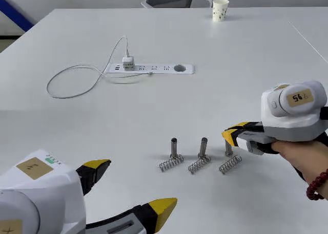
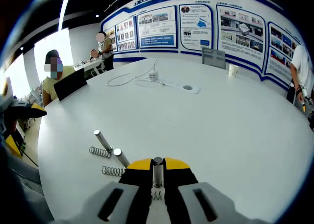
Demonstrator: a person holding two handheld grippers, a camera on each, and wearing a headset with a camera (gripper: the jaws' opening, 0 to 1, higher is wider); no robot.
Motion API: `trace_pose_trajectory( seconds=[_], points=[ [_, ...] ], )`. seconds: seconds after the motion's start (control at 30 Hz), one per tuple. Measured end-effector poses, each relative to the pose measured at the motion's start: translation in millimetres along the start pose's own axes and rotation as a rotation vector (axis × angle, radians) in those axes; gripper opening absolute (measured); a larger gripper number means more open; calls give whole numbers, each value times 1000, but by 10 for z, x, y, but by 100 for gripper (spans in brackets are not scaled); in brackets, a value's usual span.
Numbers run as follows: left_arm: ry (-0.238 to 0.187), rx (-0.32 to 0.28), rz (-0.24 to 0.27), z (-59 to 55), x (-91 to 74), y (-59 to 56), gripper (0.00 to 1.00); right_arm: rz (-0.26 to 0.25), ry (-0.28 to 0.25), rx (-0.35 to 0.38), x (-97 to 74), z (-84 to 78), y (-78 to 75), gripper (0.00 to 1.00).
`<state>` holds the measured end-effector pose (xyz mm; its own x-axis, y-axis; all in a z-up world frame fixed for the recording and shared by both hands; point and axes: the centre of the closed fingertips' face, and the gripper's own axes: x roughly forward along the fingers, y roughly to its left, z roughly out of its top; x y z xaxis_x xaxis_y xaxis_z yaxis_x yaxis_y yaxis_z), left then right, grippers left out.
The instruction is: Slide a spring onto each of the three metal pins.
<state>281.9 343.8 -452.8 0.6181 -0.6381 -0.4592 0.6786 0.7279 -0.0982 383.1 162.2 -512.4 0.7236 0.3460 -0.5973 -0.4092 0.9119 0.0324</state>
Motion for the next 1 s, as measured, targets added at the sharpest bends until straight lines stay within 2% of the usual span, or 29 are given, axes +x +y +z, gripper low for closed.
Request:
trace_pose_trajectory(
  seconds=[1.0],
  points=[
    [-6,10,-5,0,-35,-35,72,-20,43,-22,-128,-115,7,9]
  ],
)
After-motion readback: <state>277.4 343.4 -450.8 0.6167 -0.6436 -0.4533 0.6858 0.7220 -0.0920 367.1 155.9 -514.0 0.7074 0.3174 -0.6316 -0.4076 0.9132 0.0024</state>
